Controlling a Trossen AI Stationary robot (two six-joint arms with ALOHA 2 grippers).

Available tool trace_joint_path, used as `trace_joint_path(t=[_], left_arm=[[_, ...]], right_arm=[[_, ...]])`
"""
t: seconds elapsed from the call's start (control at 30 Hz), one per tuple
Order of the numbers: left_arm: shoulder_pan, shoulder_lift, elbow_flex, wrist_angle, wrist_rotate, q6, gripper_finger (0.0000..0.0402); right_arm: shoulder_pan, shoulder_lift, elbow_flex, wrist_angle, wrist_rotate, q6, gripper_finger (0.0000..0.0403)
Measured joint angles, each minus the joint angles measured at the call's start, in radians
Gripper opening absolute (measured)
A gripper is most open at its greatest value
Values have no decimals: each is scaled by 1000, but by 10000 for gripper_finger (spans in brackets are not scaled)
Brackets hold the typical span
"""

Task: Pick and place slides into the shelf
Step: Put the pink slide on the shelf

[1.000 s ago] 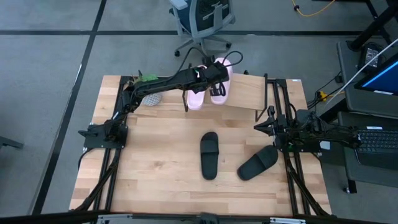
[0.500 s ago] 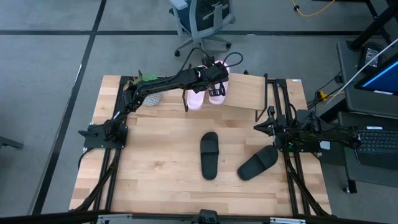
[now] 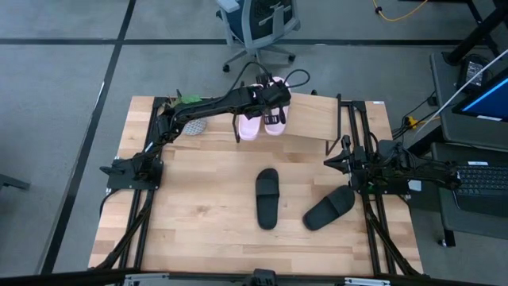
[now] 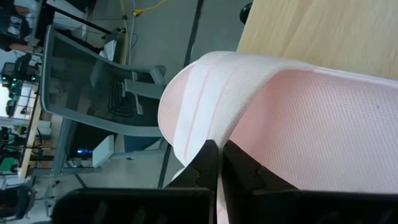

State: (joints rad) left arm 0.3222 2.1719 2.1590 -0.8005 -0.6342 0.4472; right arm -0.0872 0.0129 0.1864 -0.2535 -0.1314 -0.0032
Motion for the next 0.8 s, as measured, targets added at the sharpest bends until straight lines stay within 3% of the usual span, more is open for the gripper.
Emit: trace_joint_path(t=[0.8], left_arm=[[-19,0,0,-25,0,35,0]], right_arm=[[0,0,0,0,0,-1,26]])
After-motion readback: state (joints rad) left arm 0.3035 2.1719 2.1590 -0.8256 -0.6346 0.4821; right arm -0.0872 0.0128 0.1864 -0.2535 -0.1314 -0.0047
